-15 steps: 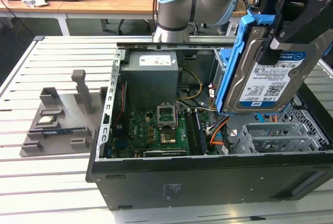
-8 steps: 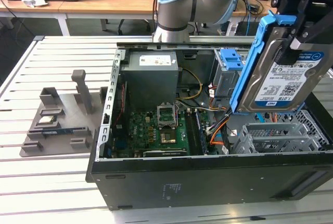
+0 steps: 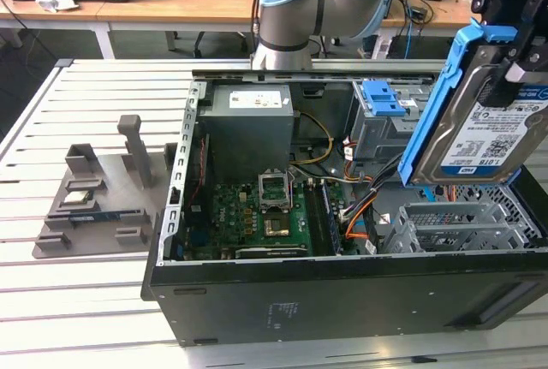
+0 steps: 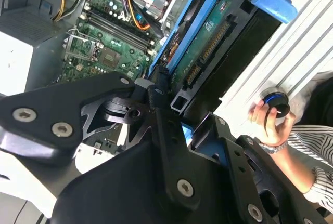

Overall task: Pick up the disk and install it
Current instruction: 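Pick up the disk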

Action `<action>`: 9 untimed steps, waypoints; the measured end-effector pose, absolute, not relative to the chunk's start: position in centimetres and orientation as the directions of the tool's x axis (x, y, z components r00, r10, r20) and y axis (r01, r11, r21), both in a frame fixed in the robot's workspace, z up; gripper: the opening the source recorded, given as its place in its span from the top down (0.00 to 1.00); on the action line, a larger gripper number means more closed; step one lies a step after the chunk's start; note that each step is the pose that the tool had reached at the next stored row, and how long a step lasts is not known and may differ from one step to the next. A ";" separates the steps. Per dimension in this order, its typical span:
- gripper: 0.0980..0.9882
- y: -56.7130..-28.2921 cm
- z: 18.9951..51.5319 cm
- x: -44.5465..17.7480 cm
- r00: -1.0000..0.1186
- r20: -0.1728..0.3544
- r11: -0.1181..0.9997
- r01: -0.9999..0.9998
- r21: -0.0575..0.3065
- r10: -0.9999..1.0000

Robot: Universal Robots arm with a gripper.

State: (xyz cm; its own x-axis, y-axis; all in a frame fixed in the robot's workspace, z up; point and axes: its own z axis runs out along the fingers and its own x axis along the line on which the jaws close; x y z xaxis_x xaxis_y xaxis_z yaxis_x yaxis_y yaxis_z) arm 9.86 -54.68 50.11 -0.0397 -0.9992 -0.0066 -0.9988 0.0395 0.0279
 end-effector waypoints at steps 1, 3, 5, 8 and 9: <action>0.70 -54.7 50.1 10.1 -0.040 -0.007 0.039 -0.999 0.028 -0.999; 0.70 -54.7 50.1 10.6 -0.040 -0.007 0.039 -0.999 0.028 -0.999; 0.70 -54.7 50.1 11.1 -0.040 -0.007 0.039 -0.999 0.028 -0.999; 0.70 -54.7 50.0 12.1 -0.040 -0.007 0.039 -0.999 0.028 -0.999; 0.70 -54.7 49.9 12.2 -0.040 -0.006 0.039 -0.999 0.028 -0.999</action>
State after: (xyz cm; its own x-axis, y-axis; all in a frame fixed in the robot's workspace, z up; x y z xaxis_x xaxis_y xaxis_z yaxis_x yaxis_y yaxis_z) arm 12.22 -54.68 49.94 -0.0396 -0.9992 -0.0064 -0.9988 0.0394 0.0279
